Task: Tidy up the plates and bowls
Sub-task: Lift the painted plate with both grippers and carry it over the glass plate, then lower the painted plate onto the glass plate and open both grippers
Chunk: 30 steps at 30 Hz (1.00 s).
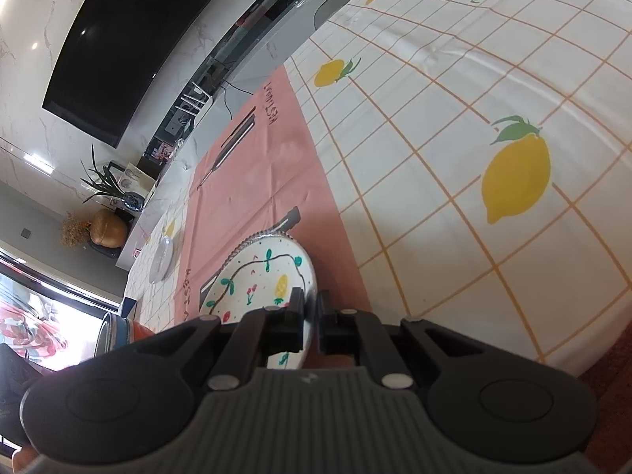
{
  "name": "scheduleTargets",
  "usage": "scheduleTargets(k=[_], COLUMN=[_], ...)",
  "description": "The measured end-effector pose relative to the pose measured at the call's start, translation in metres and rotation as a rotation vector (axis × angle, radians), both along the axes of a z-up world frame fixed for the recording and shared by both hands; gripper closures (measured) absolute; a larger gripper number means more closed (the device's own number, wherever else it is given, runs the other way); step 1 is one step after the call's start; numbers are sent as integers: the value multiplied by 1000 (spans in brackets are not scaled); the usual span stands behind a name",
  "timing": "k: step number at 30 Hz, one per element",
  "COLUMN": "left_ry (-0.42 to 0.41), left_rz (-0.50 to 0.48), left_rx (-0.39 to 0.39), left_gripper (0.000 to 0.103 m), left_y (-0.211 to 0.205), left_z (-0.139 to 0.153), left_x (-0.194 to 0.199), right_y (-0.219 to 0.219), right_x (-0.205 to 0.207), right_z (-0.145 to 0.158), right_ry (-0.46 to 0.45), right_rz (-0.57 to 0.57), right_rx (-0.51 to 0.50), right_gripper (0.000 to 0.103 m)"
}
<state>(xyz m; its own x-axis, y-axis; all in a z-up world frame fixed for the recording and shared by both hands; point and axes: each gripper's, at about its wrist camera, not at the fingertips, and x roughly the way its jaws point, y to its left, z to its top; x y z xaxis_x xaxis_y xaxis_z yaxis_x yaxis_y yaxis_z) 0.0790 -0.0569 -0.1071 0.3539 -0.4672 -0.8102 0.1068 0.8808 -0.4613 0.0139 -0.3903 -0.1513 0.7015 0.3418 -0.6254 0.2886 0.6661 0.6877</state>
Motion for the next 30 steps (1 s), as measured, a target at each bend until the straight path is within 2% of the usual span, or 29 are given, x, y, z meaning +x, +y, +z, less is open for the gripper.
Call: scheduleTargets(k=[11,17,26,30], left_ry=[-21,-32,-47,-50], left_rz=[-15,-21,-13,-3], left_rx=[62,96,95,82], left_gripper=[91,90,90,88], left_y=[-4,-7,-7,-4], left_z=[0,-1,-2,-1], left_x=[-4,-7,-10,-12], right_y=[12,25,32,33], right_x=[0,-1,1,-2], right_z=[4,10,10,13], right_ry=[-12,-25,-40,-46], right_rz=[30,58,70,68], right_rx=[-90,-195,-248,-265], right_gripper=[98,97,96,91])
